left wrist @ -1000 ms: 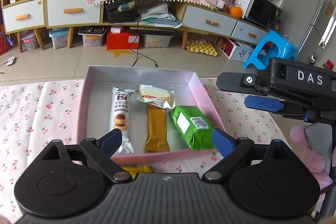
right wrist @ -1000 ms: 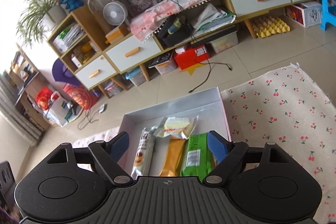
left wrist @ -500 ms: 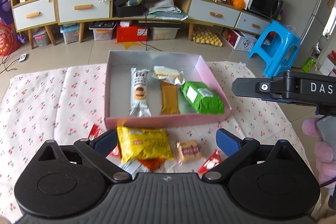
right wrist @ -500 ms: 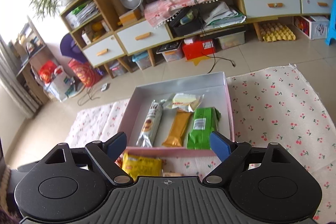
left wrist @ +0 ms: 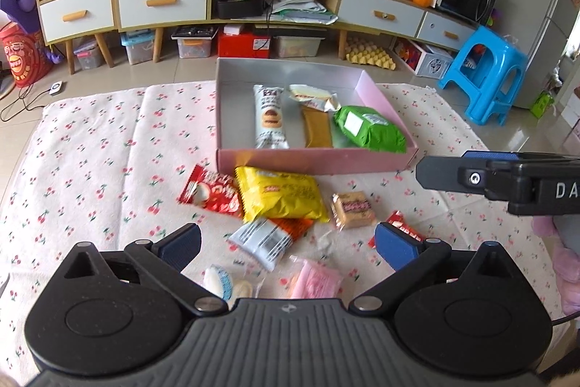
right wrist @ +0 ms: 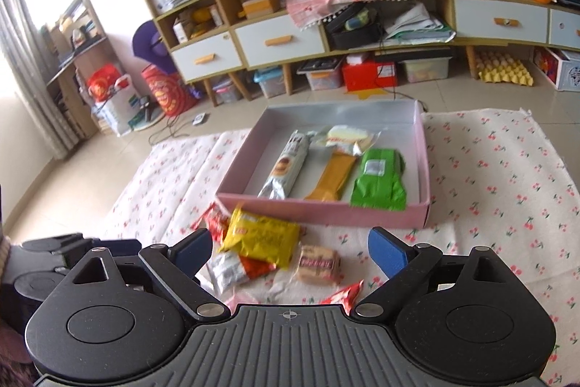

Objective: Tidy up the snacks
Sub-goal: 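Move both tools back toward the remaining snacks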

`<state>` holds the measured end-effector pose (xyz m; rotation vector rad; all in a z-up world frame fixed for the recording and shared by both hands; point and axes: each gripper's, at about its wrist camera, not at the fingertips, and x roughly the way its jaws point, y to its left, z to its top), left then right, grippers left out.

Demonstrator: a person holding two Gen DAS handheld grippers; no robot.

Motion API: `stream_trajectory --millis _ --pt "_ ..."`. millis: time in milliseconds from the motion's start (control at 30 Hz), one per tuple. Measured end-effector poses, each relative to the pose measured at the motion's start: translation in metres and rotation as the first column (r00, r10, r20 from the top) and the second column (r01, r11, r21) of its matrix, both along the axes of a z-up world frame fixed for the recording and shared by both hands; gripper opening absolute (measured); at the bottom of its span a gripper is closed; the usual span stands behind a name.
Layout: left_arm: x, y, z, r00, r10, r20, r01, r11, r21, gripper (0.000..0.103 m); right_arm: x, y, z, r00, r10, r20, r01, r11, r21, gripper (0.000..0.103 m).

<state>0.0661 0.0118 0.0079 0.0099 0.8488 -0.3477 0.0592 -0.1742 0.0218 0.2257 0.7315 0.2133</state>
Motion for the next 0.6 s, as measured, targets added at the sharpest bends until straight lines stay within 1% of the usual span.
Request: stream_trajectory --millis 100,267,433,500,600 --pt "-0.007 0.006 -0.004 1.000 -0.004 0.007 0.003 1.000 0.019 0.102 -0.007 0.006 -0.005 1.000 0.021 0.013 -0.021 0.999 -0.024 0.095" --pt "-0.016 0.021 -0.015 1.000 0.008 0.009 -0.008 0.997 0.078 0.102 -0.019 0.016 -0.018 0.998 0.062 0.021 -0.061 0.996 -0.063 0.095" --pt "-0.025 0.036 -0.021 0.999 0.008 0.032 -0.012 0.994 0.105 0.102 -0.030 0.026 -0.031 0.990 0.142 0.020 -0.138 0.983 -0.119 0.095" --pt "-0.027 0.039 -0.024 0.999 -0.004 0.038 -0.001 0.993 0.117 0.102 -0.035 0.029 -0.036 0.985 0.172 0.025 -0.167 0.976 -0.139 0.095" --pt "-0.028 0.045 -0.029 0.999 -0.026 0.039 0.021 0.993 0.114 0.102 -0.039 0.032 -0.042 0.980 0.200 0.026 -0.194 0.970 -0.147 0.095"
